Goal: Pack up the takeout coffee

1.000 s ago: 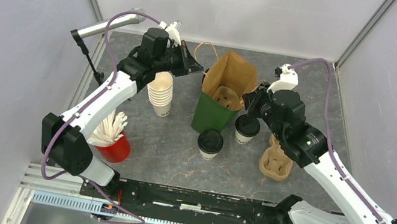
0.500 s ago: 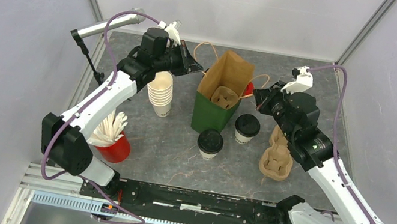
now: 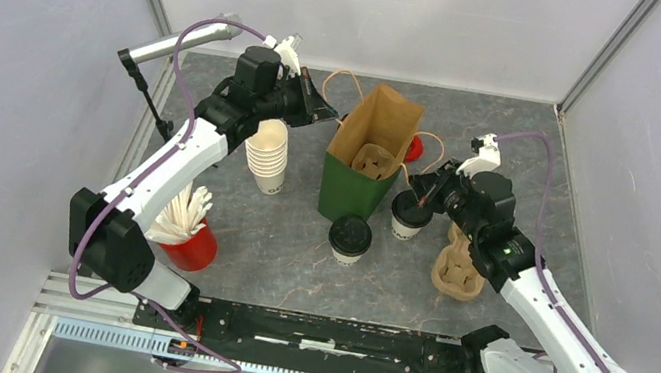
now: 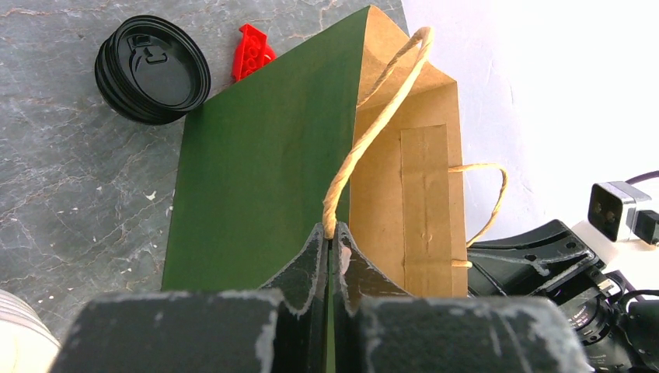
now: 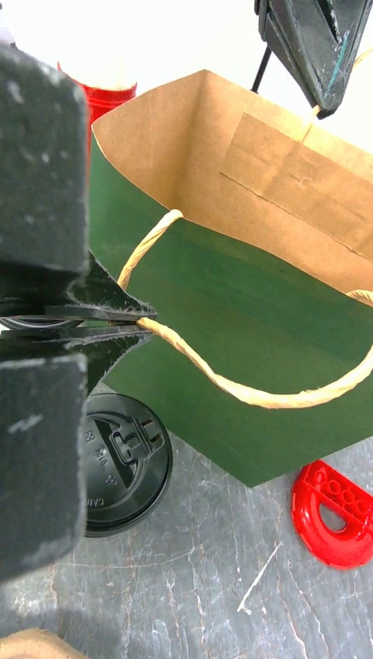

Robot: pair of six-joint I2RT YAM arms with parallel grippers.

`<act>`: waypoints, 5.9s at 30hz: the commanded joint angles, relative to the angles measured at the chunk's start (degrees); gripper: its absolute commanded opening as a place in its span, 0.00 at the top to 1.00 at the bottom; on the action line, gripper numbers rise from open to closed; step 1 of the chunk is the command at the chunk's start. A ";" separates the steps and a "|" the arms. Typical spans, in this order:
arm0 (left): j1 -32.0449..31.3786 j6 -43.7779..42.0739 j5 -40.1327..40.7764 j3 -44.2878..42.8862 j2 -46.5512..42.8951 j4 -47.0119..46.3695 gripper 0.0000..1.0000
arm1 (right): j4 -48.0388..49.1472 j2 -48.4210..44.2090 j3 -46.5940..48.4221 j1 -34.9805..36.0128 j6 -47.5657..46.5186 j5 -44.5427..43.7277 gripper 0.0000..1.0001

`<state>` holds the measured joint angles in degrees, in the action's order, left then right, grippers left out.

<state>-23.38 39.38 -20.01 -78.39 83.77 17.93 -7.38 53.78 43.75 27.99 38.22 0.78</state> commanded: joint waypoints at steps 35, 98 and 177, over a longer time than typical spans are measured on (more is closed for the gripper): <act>-0.05 -1.14 -2.49 -4.72 -3.93 6.06 0.51 | -12.72 -2.55 25.78 -1.01 4.66 -11.93 0.59; -0.07 -7.41 2.79 -13.23 -2.35 22.26 0.55 | -7.99 12.61 22.96 -4.60 -2.76 6.58 0.69; -8.62 -32.53 4.97 -2.50 -5.84 16.24 0.74 | -17.07 13.07 25.68 -4.61 -27.84 2.58 0.29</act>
<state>-32.12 14.85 -14.92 -83.90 81.80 41.10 -27.64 65.60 69.45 23.51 12.62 2.83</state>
